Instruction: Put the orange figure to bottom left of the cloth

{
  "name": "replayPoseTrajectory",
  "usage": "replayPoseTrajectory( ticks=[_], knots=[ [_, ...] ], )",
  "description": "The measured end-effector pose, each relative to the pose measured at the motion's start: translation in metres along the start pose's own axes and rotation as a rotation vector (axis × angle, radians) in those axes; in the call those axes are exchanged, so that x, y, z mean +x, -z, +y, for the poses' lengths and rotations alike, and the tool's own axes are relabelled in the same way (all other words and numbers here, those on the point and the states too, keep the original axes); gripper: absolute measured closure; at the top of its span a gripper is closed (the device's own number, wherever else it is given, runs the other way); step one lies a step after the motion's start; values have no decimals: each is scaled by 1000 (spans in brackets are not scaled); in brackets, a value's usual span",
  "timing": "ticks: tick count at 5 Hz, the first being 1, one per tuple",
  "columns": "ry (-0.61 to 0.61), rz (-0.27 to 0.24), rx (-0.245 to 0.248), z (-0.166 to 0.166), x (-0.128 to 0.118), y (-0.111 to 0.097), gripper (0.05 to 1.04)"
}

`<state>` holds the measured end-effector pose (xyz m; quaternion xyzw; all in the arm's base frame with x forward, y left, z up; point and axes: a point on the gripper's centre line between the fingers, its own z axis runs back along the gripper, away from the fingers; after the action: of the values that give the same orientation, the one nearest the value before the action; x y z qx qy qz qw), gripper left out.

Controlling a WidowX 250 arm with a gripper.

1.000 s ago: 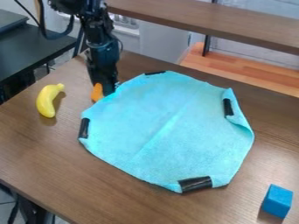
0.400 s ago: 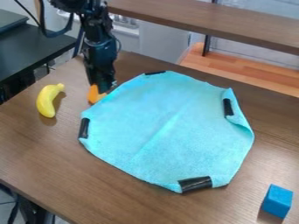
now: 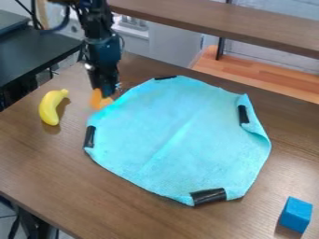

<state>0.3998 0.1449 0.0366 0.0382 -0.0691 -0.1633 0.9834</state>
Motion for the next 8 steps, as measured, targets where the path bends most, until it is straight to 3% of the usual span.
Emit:
replayPoseTrajectory(
  ticks=[2, 4, 5, 6, 7, 8],
  knots=[
    [78, -26, 24, -40, -11, -22, 647],
    [150, -5, 28, -79, -13, -7, 647],
    [137, -13, 53, -80, -9, -7, 579],
    [118, -1, 27, -79, -10, -9, 265],
    [73, -3, 6, -63, -15, -15, 86],
    [55, 2, -66, -50, -23, -25, 84]
  ],
)
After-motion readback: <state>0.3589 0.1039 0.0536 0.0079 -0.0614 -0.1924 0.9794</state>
